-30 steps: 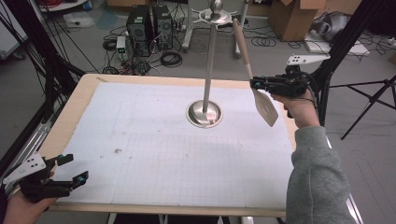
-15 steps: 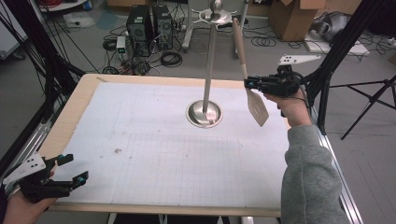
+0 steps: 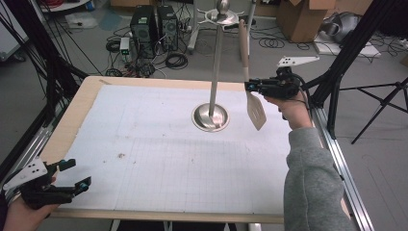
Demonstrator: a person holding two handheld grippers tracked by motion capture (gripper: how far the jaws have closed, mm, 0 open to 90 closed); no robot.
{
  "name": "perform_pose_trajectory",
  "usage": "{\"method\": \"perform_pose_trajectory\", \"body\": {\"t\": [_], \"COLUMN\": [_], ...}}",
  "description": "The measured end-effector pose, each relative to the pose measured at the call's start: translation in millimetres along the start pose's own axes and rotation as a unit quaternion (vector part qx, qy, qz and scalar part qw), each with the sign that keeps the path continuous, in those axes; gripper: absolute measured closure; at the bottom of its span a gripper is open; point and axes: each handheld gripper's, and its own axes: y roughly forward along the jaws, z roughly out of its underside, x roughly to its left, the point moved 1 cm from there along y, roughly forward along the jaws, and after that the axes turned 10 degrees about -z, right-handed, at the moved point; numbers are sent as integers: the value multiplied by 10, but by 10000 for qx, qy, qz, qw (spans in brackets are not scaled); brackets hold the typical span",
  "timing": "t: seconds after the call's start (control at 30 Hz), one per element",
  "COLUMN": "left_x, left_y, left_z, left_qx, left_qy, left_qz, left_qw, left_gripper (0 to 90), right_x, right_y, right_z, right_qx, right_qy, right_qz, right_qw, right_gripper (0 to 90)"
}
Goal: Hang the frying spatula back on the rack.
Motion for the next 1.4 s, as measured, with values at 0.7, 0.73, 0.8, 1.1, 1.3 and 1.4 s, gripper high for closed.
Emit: {"method": "perform_pose_trajectory", "body": {"t": [0.7,0.73,0.8,1.1,1.3,1.4], "left_x": [-8,-12,-12,-14,-14,-16], "left_y": [-25,-27,-28,-30,-38,-37], "left_z": [3,2,1,6,1,2], "left_qx": [-15,-20,-14,5,-15,-11], "left_qy": [19,11,11,14,19,21], "left_qz": [6,-4,1,15,16,19], "left_qw": [10000,10000,10000,10000,10000,10000], "left_gripper": [82,82,82,82,82,82], "right_x": [-12,-11,-13,-16,-27,-32], "right_y": [296,306,336,440,496,511], "right_z": [-30,-31,-36,-50,-56,-57], "right_qx": [84,90,85,49,-11,-28], "right_qy": [-42,-34,-29,-19,-42,-9], "right_qz": [218,232,256,289,338,377], "right_qw": [9997,9997,9996,9996,9994,9993], "right_gripper": [772,772,771,771,771,771]}}
